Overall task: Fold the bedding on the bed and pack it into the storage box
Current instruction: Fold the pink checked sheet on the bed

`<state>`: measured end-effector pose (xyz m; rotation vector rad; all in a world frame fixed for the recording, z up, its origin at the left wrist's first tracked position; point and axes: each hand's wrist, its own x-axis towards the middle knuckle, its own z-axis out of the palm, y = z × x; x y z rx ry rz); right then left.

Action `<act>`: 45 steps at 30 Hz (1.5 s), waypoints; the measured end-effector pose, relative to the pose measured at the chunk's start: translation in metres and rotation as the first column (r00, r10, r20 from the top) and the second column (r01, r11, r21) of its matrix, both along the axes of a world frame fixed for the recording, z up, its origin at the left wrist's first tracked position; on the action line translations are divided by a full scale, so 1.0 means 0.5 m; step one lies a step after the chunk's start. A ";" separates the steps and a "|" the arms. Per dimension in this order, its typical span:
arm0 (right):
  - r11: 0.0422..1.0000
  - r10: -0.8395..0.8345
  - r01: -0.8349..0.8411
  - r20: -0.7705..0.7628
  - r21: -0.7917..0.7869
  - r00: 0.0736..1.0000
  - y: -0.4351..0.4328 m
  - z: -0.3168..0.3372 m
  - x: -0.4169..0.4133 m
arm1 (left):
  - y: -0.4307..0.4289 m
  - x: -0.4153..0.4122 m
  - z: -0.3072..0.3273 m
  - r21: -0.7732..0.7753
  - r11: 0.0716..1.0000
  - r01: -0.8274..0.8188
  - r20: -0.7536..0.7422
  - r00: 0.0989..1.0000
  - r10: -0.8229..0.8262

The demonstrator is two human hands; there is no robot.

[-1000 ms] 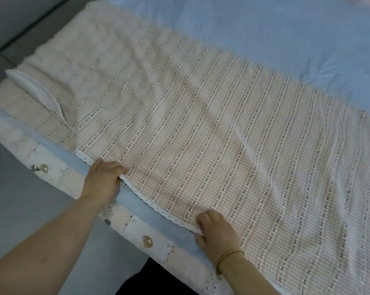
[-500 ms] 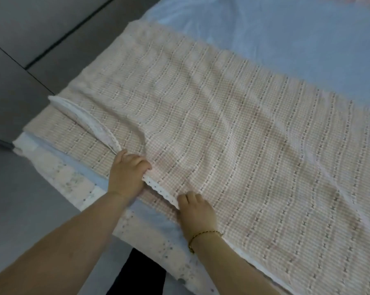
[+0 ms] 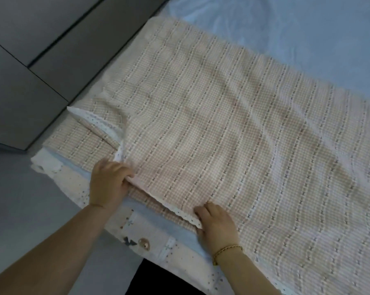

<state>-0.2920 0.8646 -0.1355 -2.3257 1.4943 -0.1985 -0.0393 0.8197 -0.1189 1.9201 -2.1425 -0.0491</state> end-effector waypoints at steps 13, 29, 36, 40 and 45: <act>0.998 0.061 -0.061 -0.023 -0.016 0.998 -0.046 0.019 0.089 | -0.137 0.052 0.066 0.702 0.490 -0.516 -0.558 0.028 0.829; 0.912 -0.326 0.361 0.190 -0.193 0.926 -0.155 -0.020 0.484 | -0.260 0.359 0.045 0.749 0.655 -0.100 -0.656 -0.243 0.714; 0.938 -0.156 0.187 0.125 -0.293 0.980 -0.167 -0.027 0.519 | -0.253 0.428 0.031 0.858 0.514 -0.005 -0.506 -0.184 0.842; 0.930 -0.084 0.133 0.154 -0.343 0.985 -0.184 -0.023 0.555 | -0.278 0.429 0.027 0.854 0.500 -0.147 -0.500 0.042 0.865; 0.925 0.026 0.060 0.219 -0.374 0.975 -0.176 -0.028 0.584 | -0.305 0.468 0.036 0.766 0.600 -0.231 -0.629 -0.074 0.774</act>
